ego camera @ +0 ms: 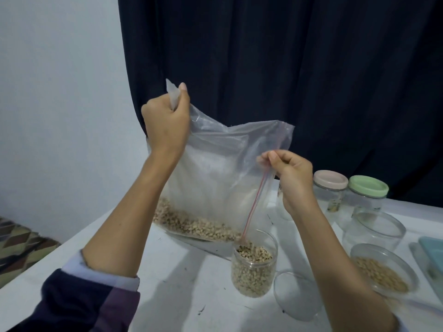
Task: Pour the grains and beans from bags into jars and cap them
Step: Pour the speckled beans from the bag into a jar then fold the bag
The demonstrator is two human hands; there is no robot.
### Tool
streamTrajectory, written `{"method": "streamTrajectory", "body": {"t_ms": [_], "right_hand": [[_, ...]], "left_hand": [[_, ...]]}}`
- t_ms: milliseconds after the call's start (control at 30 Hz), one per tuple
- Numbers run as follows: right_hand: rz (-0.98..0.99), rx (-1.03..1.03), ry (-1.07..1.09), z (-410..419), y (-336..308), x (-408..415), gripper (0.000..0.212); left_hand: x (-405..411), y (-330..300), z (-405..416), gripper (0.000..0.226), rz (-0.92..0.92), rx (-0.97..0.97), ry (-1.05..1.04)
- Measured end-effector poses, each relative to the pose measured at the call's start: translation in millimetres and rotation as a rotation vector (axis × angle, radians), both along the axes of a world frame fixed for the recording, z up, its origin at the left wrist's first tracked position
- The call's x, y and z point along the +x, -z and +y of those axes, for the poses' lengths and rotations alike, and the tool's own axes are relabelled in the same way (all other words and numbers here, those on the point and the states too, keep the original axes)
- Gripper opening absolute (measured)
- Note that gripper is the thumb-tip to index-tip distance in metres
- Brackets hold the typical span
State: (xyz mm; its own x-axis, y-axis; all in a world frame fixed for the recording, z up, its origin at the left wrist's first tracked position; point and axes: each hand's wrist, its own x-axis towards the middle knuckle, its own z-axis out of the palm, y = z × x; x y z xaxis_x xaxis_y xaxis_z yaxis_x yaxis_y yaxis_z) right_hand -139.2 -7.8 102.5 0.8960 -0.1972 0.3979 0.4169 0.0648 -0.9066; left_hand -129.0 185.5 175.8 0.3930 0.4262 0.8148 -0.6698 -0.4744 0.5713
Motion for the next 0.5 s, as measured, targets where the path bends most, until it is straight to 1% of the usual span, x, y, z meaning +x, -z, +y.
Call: {"method": "streamTrajectory", "body": {"t_ms": [400, 500], "right_hand": [[-0.037, -0.012, 0.051, -3.5, 2.2, -4.6, 0.026], [-0.035, -0.032, 0.03, -0.1, 3.2, -5.6, 0.025]], "left_hand": [[-0.8, -1.6, -0.7, 0.06, -0.001, -0.012, -0.001], [-0.5, -1.4, 0.3, 0.06, -0.003, -0.019, -0.002]]}}
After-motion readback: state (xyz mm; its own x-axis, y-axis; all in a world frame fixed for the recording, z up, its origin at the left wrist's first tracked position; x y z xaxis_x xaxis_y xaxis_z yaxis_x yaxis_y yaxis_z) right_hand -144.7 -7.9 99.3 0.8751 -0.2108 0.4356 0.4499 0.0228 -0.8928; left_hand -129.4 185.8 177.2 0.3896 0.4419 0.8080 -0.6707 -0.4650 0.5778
